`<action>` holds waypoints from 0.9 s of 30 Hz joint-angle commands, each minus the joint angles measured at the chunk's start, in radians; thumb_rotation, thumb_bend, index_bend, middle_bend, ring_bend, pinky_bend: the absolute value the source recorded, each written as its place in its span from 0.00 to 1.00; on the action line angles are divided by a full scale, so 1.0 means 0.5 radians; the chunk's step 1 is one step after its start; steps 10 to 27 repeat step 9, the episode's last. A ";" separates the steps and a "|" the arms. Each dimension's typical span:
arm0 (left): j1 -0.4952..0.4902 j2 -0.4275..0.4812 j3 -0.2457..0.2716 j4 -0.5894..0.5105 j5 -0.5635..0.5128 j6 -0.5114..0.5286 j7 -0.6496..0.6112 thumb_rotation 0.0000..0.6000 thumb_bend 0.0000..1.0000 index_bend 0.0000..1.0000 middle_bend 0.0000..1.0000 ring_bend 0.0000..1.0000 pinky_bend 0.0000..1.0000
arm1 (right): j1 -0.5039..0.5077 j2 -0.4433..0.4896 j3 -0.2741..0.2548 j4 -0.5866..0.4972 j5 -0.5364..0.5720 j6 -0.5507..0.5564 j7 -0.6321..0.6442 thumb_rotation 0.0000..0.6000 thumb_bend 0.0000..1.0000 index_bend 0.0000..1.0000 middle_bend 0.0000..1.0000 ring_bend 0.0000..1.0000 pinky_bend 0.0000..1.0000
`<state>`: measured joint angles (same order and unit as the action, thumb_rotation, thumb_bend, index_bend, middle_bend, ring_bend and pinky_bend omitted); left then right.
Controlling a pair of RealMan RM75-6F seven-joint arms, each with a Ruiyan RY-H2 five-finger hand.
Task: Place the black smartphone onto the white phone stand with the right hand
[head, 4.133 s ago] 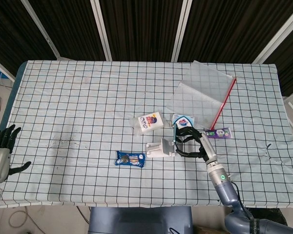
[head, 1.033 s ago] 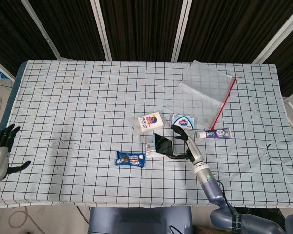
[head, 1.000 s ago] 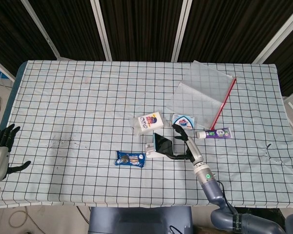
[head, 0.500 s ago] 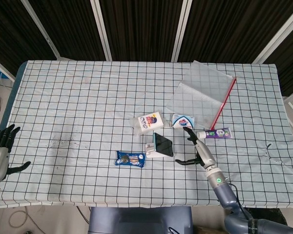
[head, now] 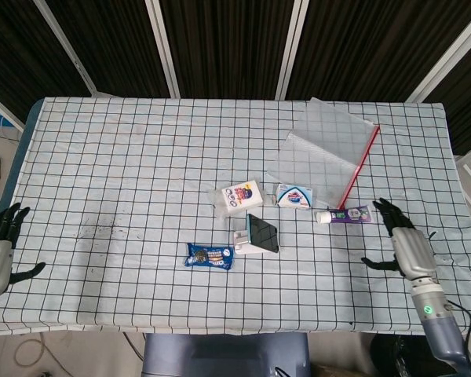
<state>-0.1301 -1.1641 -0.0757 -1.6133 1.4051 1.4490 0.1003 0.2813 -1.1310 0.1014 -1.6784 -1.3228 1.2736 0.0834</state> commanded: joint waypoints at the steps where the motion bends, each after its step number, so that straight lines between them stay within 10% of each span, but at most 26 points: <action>1: 0.003 -0.012 -0.011 0.004 -0.026 0.005 0.040 1.00 0.00 0.00 0.00 0.00 0.00 | -0.133 0.086 -0.066 0.093 -0.093 0.219 -0.263 1.00 0.00 0.00 0.00 0.00 0.16; 27: 0.000 -0.031 -0.009 0.006 -0.022 0.009 0.097 1.00 0.00 0.00 0.00 0.00 0.00 | -0.248 0.019 -0.042 0.189 -0.042 0.409 -0.472 1.00 0.00 0.00 0.00 0.00 0.16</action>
